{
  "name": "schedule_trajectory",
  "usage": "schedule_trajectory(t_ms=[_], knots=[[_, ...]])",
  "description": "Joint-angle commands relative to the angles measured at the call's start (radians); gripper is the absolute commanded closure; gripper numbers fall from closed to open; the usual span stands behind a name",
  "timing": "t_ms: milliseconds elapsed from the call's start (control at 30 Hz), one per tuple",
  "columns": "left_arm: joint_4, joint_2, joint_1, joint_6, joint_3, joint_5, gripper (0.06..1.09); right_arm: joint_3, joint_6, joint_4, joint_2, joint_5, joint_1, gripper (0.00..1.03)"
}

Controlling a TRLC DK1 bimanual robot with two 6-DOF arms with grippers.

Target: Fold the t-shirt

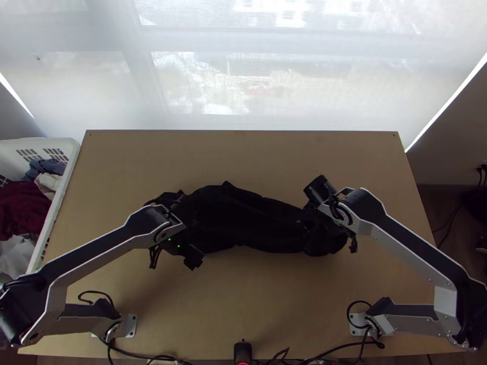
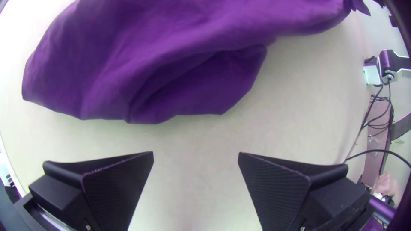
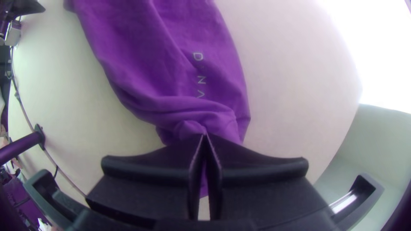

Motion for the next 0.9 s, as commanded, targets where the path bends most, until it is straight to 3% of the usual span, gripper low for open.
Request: schedule_trajectory(t_ms=[0, 567, 633, 733, 867], knots=[[0.047, 0.104, -0.018, -0.032, 0.030, 0.001, 0.12, 0.014, 0.011, 0.002, -0.034, -0.001, -0.005, 1.00], [0.127, 0.291, -0.008, -0.077, 0.150, 0.001, 0.14, -0.012, 0.025, -0.006, -0.108, 0.001, -0.029, 1.00], [0.131, 0.291, -0.009, -0.077, 0.152, 0.003, 0.26, -0.012, 0.025, -0.006, -0.111, 0.001, -0.029, 1.00], [0.139, 0.290, -0.011, -0.066, 0.156, 0.029, 0.69, -0.007, 0.025, -0.006, -0.111, 0.001, -0.031, 1.00], [0.134, 0.254, -0.001, -0.040, 0.156, 0.085, 0.92, 0.005, 0.025, -0.004, -0.111, 0.001, -0.035, 1.00]])
